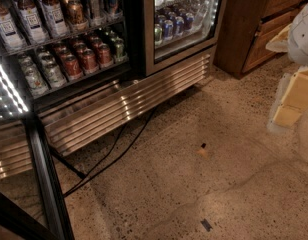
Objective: Close left fridge door
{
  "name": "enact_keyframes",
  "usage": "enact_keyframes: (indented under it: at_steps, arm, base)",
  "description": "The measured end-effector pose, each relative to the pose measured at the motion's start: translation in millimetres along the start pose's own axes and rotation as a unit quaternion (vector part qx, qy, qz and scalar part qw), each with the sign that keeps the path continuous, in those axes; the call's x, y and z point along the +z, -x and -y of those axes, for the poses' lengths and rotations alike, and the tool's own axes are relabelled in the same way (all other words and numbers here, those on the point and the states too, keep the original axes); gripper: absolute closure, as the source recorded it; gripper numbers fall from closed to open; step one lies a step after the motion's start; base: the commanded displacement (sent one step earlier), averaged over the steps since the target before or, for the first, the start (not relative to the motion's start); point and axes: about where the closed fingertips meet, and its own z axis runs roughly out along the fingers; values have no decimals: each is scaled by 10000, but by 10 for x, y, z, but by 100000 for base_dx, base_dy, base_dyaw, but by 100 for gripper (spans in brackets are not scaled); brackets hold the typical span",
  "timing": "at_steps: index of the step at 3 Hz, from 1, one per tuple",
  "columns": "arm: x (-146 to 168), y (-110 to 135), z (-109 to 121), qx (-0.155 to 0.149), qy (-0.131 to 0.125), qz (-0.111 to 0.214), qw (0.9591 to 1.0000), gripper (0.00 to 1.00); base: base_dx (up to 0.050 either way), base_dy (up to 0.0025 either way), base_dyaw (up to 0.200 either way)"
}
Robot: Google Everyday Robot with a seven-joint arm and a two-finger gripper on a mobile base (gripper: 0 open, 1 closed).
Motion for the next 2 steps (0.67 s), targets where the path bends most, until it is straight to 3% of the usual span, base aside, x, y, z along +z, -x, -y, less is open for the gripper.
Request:
enact_keyframes:
  at_steps: [2]
  arm:
    - [0,0,0,0,0,0,10000,0]
  base:
    - [-5001,-2,16]
